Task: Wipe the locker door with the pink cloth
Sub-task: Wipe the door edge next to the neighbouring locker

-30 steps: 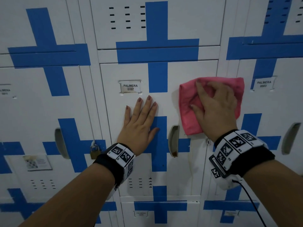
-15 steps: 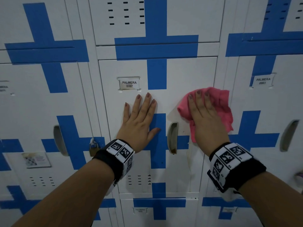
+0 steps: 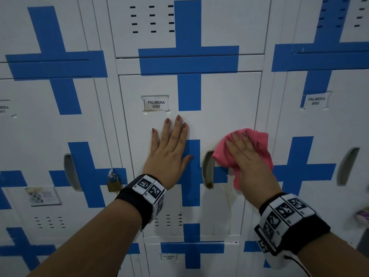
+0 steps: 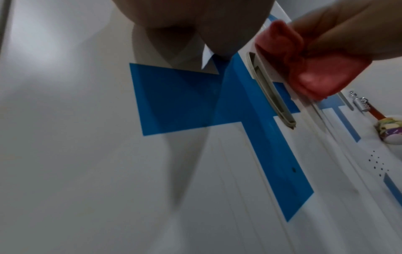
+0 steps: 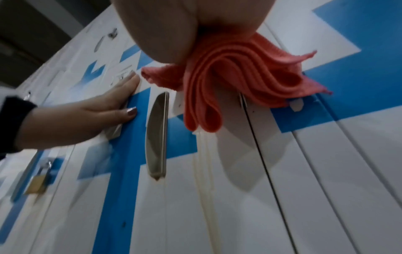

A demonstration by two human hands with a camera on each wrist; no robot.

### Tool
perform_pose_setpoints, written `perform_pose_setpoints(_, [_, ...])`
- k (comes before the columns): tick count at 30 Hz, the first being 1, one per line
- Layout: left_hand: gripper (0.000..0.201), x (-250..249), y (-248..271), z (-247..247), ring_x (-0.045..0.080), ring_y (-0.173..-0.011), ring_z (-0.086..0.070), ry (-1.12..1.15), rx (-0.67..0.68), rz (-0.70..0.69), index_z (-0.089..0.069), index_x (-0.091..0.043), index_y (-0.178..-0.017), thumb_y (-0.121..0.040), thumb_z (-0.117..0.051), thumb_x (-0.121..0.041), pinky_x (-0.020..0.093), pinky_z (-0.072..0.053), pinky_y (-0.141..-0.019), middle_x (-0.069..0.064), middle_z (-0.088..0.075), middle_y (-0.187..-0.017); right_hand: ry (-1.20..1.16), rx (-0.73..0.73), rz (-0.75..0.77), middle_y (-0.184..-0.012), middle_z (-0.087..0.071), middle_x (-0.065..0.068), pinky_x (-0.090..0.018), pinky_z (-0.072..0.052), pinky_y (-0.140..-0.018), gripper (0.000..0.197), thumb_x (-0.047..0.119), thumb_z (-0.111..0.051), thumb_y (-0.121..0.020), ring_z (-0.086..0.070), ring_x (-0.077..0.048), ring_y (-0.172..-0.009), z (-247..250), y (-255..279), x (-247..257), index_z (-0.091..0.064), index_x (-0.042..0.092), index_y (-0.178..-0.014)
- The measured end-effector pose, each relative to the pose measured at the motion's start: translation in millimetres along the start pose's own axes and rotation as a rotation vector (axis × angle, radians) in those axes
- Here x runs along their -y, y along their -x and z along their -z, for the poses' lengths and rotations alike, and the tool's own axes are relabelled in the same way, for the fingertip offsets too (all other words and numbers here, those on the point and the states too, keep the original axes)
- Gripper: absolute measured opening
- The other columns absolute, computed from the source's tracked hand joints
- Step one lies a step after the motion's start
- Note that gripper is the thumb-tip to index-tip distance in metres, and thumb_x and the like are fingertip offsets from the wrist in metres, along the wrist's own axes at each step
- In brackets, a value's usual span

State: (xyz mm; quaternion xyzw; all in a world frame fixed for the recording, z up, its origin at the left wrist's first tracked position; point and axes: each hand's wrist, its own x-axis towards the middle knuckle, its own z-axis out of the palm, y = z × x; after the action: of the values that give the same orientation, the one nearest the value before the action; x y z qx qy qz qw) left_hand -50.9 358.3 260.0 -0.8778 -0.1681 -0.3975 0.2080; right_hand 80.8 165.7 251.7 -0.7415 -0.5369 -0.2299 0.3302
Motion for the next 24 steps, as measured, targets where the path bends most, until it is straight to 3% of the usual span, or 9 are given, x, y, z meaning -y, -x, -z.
perform_pose_setpoints(2, [0.076, -0.5, 1.3, -1.4, 0.027, -0.142, 0.019, 0.015, 0.002, 0.001, 0.018, -0.014, -0.146, -0.093, -0.026, -0.048, 0.050, 0.005, -0.113, 0.005, 0.021, -0.155, -0.058, -0.153, -0.021, -0.150, -0.005, 0.006, -0.018, 0.002, -0.114, 0.070, -0.012, -0.040, -0.085, -0.004, -0.016, -0.143, 8.2, -5.7, 4.7, -0.014, 0.016, -0.143])
perform_pose_setpoints(4, [0.075, -0.8, 2.2, -3.1, 0.026, -0.142, 0.020, 0.030, 0.004, 0.001, 0.018, -0.014, -0.146, -0.094, -0.023, -0.047, 0.049, 0.007, -0.113, 0.003, 0.024, -0.154, -0.096, -0.210, -0.087, -0.150, 0.000, 0.010, -0.022, 0.003, -0.114, 0.072, -0.012, -0.036, -0.084, 0.002, -0.015, -0.143, 14.7, -16.4, 10.0, -0.014, 0.017, -0.146])
perform_pose_setpoints(7, [0.075, 0.0, 1.8, -6.0, 0.025, -0.141, 0.021, 0.026, -0.005, -0.003, 0.018, -0.015, -0.146, -0.094, -0.024, -0.047, 0.047, 0.011, -0.113, 0.001, 0.027, -0.153, 0.000, -0.094, -0.110, -0.151, 0.010, 0.008, -0.038, 0.000, -0.117, 0.080, -0.011, -0.042, -0.080, 0.015, -0.015, -0.140, 11.0, -27.2, 11.8, -0.010, 0.017, -0.148])
perform_pose_setpoints(9, [0.075, 0.3, 1.5, -7.1, 0.025, -0.141, 0.022, 0.018, -0.011, -0.006, 0.017, -0.014, -0.146, -0.094, -0.025, -0.046, 0.046, 0.012, -0.113, 0.002, 0.023, -0.154, 0.069, -0.039, -0.072, -0.152, 0.011, 0.005, -0.044, -0.001, -0.117, 0.075, -0.001, -0.039, -0.081, 0.016, -0.019, -0.140, 4.4, -25.5, 9.7, -0.009, 0.017, -0.147])
perform_pose_setpoints(11, [0.075, 0.0, 1.1, -6.7, 0.025, -0.141, 0.022, 0.014, -0.015, -0.007, 0.014, -0.014, -0.147, -0.094, -0.026, -0.045, 0.047, 0.011, -0.113, 0.000, 0.017, -0.155, 0.104, 0.009, -0.026, -0.152, 0.009, 0.005, -0.043, 0.000, -0.116, 0.068, 0.008, -0.036, -0.086, 0.017, -0.019, -0.139, -1.7, -18.8, 7.0, -0.006, 0.018, -0.146])
perform_pose_setpoints(13, [0.074, -0.1, 0.8, -6.6, 0.025, -0.140, 0.023, 0.018, -0.012, -0.002, 0.012, -0.014, -0.147, -0.094, -0.027, -0.045, 0.048, 0.010, -0.113, 0.000, 0.017, -0.155, 0.139, 0.059, 0.005, -0.151, 0.010, 0.006, -0.042, 0.002, -0.116, 0.069, 0.007, -0.043, -0.090, 0.018, -0.019, -0.139, -7.1, -10.9, 4.4, -0.001, 0.019, -0.144])
perform_pose_setpoints(16, [0.077, -0.2, 1.1, -7.5, 0.025, -0.140, 0.024, 0.006, -0.007, 0.005, 0.016, -0.014, -0.147, -0.094, -0.029, -0.046, 0.046, 0.014, -0.112, 0.002, 0.025, -0.154, 0.167, 0.101, 0.029, -0.150, 0.012, 0.008, -0.037, 0.006, -0.115, 0.076, 0.004, -0.048, -0.089, 0.019, -0.018, -0.139, -14.1, -2.7, 2.7, 0.006, 0.023, -0.140])
perform_pose_setpoints(21, [0.073, -1.2, 0.8, -6.1, 0.023, -0.140, 0.026, 0.006, -0.009, 0.002, 0.010, -0.014, -0.147, -0.093, -0.027, -0.045, 0.044, 0.016, -0.111, -0.002, 0.017, -0.154, 0.231, 0.145, 0.030, -0.149, 0.021, 0.007, -0.030, 0.017, -0.110, 0.082, -0.001, -0.043, -0.087, 0.028, -0.015, -0.137, -24.6, 10.5, 0.2, 0.016, 0.026, -0.138])
perform_pose_setpoints(24, [0.072, -1.5, 0.4, -5.4, 0.022, -0.140, 0.026, 0.011, -0.010, 0.003, 0.009, -0.015, -0.148, -0.093, -0.027, -0.045, 0.043, 0.018, -0.111, -0.001, 0.016, -0.154, 0.230, 0.160, 0.039, -0.150, 0.016, 0.005, -0.028, 0.019, -0.113, 0.081, -0.005, -0.040, -0.083, 0.022, -0.017, -0.139, -30.7, 19.7, -1.0, 0.010, 0.022, -0.140])
